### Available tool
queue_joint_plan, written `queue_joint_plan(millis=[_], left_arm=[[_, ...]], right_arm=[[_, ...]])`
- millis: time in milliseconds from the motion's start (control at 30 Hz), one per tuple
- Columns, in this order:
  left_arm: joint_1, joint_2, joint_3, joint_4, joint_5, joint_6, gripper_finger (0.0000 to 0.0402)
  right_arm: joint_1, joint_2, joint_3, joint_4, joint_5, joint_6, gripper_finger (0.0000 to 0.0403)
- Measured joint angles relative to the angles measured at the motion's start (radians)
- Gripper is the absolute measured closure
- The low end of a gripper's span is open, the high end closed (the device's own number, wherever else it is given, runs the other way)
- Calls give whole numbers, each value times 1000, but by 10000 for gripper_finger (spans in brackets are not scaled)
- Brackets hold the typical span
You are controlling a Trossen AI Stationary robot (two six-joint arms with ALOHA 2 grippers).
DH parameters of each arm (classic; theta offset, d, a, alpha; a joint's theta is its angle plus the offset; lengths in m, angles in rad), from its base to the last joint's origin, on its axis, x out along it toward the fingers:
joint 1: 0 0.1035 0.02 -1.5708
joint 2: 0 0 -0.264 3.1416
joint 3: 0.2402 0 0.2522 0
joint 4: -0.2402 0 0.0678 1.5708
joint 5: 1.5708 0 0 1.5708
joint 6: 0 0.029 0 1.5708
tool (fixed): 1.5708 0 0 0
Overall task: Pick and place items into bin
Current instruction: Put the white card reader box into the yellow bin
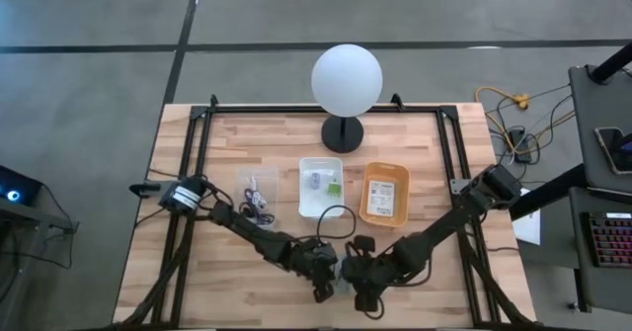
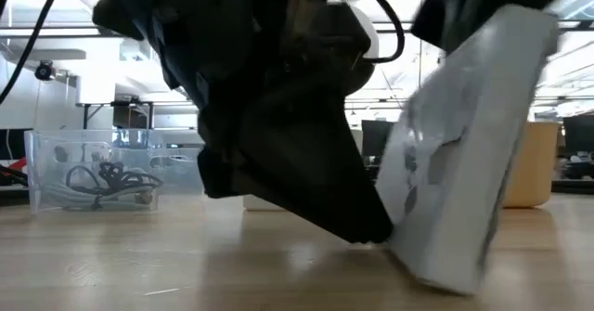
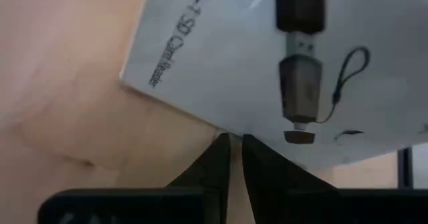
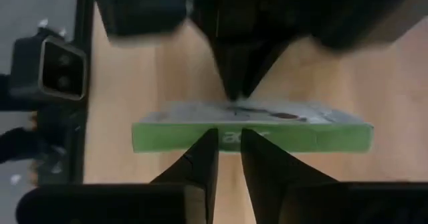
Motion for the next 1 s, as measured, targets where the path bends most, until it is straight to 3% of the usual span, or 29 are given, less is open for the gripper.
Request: queue_joint_plan(millis=[767, 1000], left_arm=[[1, 0, 1, 4, -6, 2, 375], [1, 0, 1, 4, -7, 3, 375]], right_arm=[[-33, 6, 1, 90, 33, -25, 302], [-33, 6, 0, 105, 29, 90, 275]])
